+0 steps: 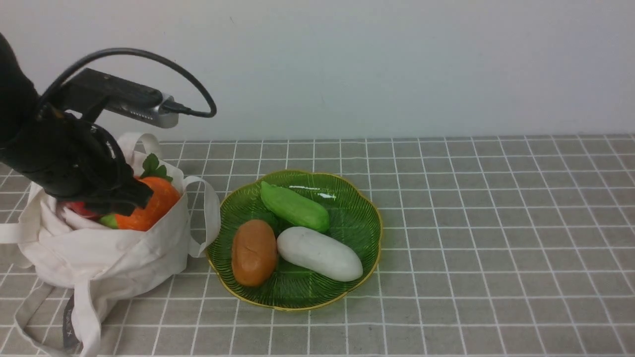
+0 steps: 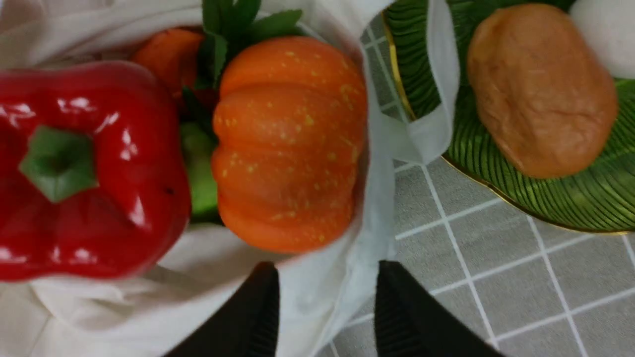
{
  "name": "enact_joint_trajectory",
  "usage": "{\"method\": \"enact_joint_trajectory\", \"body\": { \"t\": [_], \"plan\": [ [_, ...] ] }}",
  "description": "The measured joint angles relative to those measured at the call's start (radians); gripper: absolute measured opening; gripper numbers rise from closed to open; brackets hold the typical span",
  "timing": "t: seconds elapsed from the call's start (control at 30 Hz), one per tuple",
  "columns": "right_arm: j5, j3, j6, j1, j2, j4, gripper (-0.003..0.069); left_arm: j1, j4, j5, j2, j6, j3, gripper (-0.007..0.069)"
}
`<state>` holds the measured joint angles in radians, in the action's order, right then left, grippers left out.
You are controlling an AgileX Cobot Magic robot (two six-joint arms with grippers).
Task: Take vegetables from bag on grey coffee tablecloth place on plate.
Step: 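Reach into the cloth bag and grasp the pumpkin with the left gripper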
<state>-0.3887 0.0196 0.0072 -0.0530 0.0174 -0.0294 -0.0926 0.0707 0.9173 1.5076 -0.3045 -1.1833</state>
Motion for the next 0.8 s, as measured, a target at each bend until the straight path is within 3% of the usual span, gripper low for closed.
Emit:
{"method": "enact_joint_trajectory", "body": {
  "t": [0.23,0.8],
  "plan": [
    [0.0,0.0,0.0,0.0,0.0,0.0,-0.0013,0.0,-0.016,-0.114,0.088,0.001,-0.026,0.0477],
    [0.0,0.0,0.0,0.0,0.0,0.0,-0.0013,0.0,-0.024,-0.189,0.179,0.001,-0.029,0.0502]
  ]
}}
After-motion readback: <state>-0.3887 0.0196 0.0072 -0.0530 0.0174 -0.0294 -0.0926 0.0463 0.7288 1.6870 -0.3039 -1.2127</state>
